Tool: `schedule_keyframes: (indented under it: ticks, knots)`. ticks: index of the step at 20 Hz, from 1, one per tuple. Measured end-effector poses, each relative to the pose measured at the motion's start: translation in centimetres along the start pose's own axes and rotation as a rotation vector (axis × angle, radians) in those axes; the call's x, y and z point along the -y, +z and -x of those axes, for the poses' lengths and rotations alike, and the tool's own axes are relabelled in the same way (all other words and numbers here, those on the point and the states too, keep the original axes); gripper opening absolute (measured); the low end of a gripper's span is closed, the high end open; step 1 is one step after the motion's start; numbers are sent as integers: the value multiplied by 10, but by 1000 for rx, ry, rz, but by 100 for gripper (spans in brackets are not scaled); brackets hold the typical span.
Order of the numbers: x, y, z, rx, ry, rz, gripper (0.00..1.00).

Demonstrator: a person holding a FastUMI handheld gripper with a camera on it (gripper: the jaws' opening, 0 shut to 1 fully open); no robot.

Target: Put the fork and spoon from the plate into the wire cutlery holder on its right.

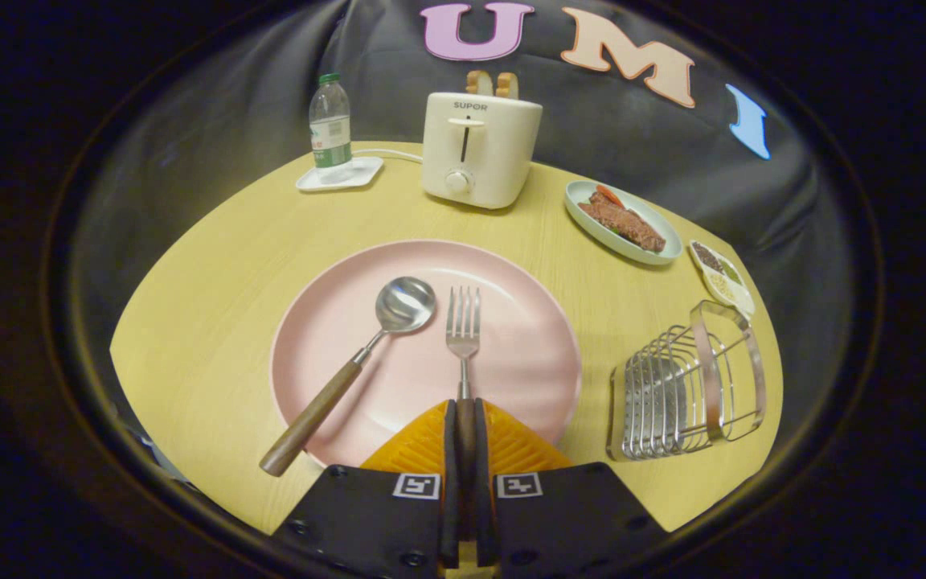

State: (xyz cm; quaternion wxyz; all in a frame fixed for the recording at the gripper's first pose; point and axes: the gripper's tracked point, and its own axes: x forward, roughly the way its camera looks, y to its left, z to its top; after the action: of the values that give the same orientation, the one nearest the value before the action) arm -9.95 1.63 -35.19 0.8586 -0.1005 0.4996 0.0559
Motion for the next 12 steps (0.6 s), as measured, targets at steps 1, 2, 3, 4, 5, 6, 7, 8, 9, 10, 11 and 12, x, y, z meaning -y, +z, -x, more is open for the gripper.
schedule_keyframes:
  ticks: [1,2,3,4,5,6,7,8,9,10,11,12]
  knots:
    - [2,1,1,-5,-2,10,12]
    - [1,2,3,-4,5,10,11]
    - [2,5,5,-2,9,7,12]
    - [2,7,7,-3,14,4,12]
    - [2,9,10,-5,21,1,12]
    - [2,12,13,0,27,4,11]
    - [4,14,13,-1,23,20,11]
    - [5,12,14,-14,23,43,12]
    - [4,11,14,-21,25,55,10]
    - [4,11,14,-23,27,54,9]
    - [5,11,16,-30,23,50,8]
    - [4,10,15,-38,24,39,7]
